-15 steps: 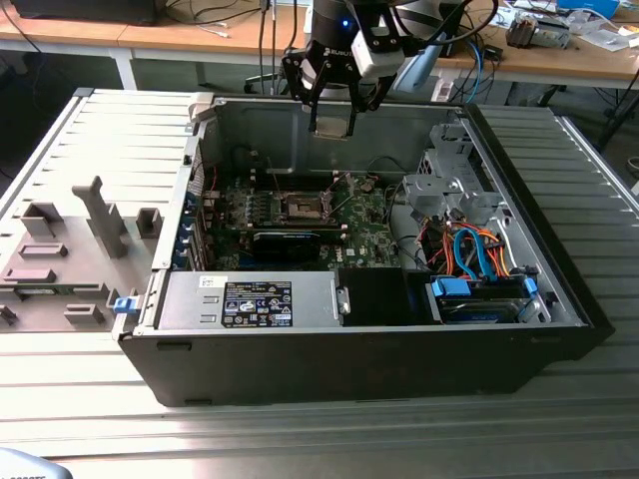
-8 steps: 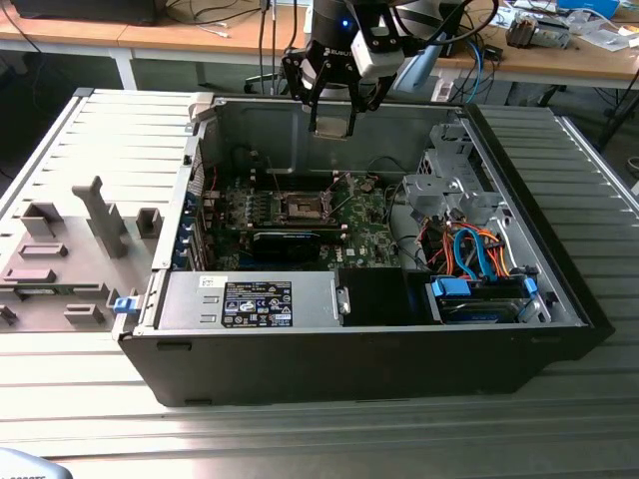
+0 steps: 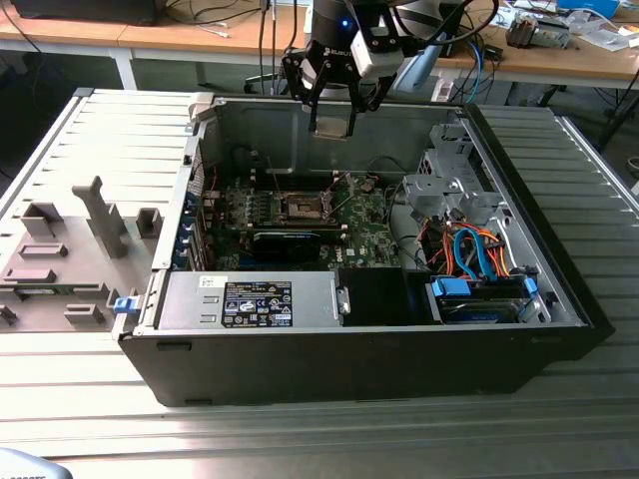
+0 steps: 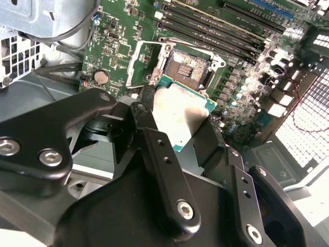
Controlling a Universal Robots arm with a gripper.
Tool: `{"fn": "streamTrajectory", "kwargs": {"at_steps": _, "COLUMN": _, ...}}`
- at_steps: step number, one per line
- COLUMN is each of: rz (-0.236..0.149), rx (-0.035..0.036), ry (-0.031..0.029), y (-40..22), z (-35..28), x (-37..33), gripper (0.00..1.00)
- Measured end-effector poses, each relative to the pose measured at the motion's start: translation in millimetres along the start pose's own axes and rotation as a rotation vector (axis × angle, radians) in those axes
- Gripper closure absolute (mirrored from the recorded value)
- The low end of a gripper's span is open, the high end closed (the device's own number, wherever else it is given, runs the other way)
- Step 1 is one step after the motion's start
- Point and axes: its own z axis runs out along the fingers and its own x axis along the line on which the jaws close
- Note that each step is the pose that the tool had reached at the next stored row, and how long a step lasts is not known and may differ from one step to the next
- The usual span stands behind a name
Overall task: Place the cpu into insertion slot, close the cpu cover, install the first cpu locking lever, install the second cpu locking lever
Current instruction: 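Place the cpu into insertion slot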
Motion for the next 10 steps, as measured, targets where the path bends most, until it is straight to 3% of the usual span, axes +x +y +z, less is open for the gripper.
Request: {"fn": "streamTrajectory", "kwargs": {"at_steps": 10, "rz": 0.007, "rx": 0.0001, "ry": -0.0001, "y": 0.0, "z": 0.0, "x": 0.0, "gripper": 0.45}}
